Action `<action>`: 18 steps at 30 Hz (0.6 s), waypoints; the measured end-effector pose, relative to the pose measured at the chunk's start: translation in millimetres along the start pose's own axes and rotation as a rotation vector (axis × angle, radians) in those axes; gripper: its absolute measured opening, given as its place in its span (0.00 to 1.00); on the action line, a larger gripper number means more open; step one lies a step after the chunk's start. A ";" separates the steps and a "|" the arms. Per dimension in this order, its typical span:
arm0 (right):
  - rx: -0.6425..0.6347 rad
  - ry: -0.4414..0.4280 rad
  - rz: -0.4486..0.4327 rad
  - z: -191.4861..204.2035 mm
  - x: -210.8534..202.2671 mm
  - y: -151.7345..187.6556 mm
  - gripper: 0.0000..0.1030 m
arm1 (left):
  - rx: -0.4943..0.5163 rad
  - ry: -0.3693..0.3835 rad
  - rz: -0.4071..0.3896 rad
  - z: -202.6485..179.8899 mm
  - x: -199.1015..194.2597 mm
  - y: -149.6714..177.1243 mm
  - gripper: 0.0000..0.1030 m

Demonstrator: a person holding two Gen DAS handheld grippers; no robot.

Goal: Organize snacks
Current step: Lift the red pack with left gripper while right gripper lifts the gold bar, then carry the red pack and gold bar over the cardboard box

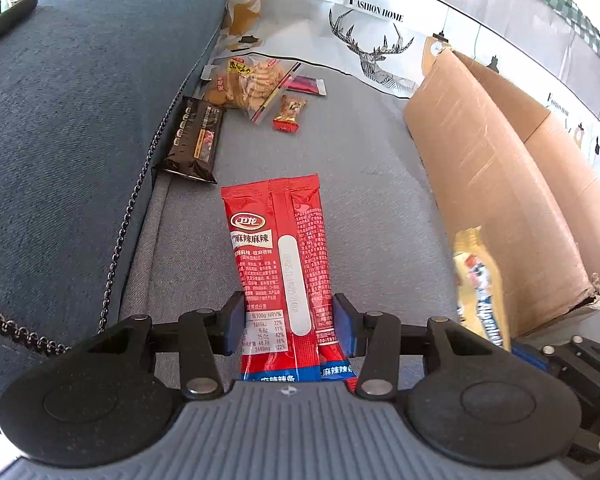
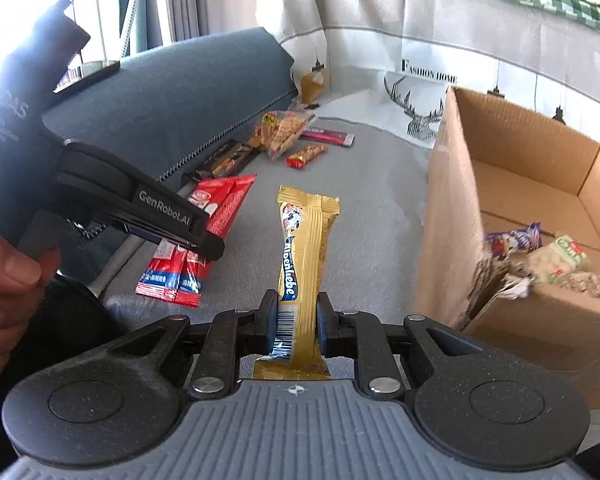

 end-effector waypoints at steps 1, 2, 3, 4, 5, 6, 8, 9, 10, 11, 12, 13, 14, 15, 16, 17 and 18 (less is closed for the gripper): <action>-0.002 0.004 -0.009 -0.1 -3.9 -1.8 0.20 | -0.004 0.004 0.000 0.5 -0.8 0.3 0.49; -0.003 0.006 -0.019 -0.9 -8.3 -3.3 0.20 | -0.007 0.008 0.000 0.8 -2.0 0.9 0.49; -0.006 0.009 -0.031 -1.5 -12.5 -5.5 0.20 | -0.009 0.012 -0.002 1.4 -3.3 1.1 0.49; -0.006 0.015 -0.044 -2.9 -17.9 -7.9 0.20 | -0.011 0.016 -0.004 1.8 -4.3 1.4 0.49; -0.005 0.020 -0.056 -5.3 -23.4 -10.5 0.20 | -0.011 0.021 -0.007 2.3 -5.5 1.6 0.49; -0.005 0.025 -0.067 -7.6 -29.0 -13.5 0.20 | -0.011 0.028 -0.012 2.2 -7.1 1.7 0.49; -0.008 0.039 -0.097 -14.1 -42.7 -20.6 0.20 | -0.006 0.049 -0.031 1.1 -11.4 1.6 0.49; -0.014 0.050 -0.113 -17.5 -49.8 -25.0 0.20 | -0.004 0.060 -0.040 0.5 -13.5 1.7 0.49; -0.018 0.062 -0.132 -21.8 -58.1 -30.4 0.20 | -0.002 0.072 -0.053 -0.3 -16.4 1.9 0.49; -0.018 0.072 -0.154 -26.5 -66.7 -35.7 0.20 | -0.002 0.083 -0.065 -1.0 -18.9 1.7 0.49; -0.017 0.082 -0.178 -31.9 -75.6 -41.6 0.20 | -0.001 0.093 -0.079 -1.8 -21.7 1.7 0.49; -0.017 0.091 -0.203 -38.0 -84.1 -46.9 0.20 | 0.000 0.102 -0.094 -2.8 -24.1 1.5 0.49; -0.019 0.102 -0.230 -44.7 -92.2 -51.9 0.20 | 0.001 0.109 -0.105 -4.1 -25.4 1.0 0.49; -0.025 0.115 -0.257 -51.8 -99.4 -55.8 0.20 | 0.003 0.117 -0.118 -5.4 -27.1 0.7 0.49; -0.032 0.129 -0.280 -59.2 -105.1 -58.0 0.20 | 0.005 0.122 -0.127 -6.6 -28.7 0.3 0.49; -0.036 0.141 -0.296 -66.7 -108.6 -58.3 0.20 | 0.007 0.129 -0.139 -7.7 -30.7 0.0 0.49; -0.036 0.154 -0.306 -75.1 -110.1 -56.8 0.20 | 0.009 0.135 -0.150 -8.4 -32.6 -0.3 0.49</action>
Point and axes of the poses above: each gripper's, at about its wrist camera, not at the fingertips, and x roughly the way its jaws point, z to its left, y to its underside, the point moved 6 cm from there along x, roughly the way its jaws point, and after that the axes turned 10 degrees about -x, right-handed, at the moved point
